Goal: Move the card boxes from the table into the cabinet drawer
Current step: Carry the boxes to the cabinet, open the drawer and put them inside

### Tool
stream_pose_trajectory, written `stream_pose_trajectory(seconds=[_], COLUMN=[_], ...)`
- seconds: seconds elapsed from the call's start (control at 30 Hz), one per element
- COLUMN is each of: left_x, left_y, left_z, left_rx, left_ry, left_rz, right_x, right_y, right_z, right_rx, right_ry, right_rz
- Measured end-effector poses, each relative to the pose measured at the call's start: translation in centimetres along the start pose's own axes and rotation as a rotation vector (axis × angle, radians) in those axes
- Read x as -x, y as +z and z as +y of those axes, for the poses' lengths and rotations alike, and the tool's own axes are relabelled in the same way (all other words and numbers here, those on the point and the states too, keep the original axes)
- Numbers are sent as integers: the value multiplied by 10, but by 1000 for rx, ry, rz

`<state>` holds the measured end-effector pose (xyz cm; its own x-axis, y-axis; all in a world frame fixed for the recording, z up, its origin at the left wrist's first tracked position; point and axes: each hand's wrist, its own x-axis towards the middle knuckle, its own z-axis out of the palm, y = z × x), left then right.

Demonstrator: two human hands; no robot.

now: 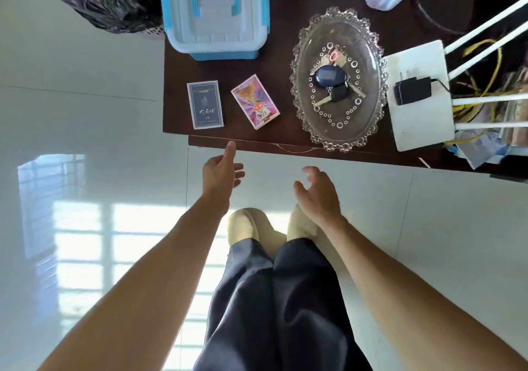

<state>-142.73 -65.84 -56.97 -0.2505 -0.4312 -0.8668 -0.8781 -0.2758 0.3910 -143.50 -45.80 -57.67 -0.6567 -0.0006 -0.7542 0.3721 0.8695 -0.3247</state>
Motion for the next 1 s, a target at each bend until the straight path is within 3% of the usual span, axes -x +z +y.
stream_pose_trajectory(seconds=[0.1,0.23,0.6,0.9,1.0], left_x=[-15,-19,-16,-15,-9], left_y=[11,12,10,9,9], left_z=[1,-2,2,-12,-20], left_rx=[-6,-31,120,160,216], left_ry=[2,14,2,-79,-132], left_rz=[-13,-23,-39,63,95], right_x=[-28,-56,-48,-21,-11], right_y=[1,-2,8,23,19], right_z=[1,-6,-4,12,15], right_rx=[432,577,515,456,221], right_ry=[-304,-306,-229,-220,-137], right_rz=[17,-75,-109,-189,-247])
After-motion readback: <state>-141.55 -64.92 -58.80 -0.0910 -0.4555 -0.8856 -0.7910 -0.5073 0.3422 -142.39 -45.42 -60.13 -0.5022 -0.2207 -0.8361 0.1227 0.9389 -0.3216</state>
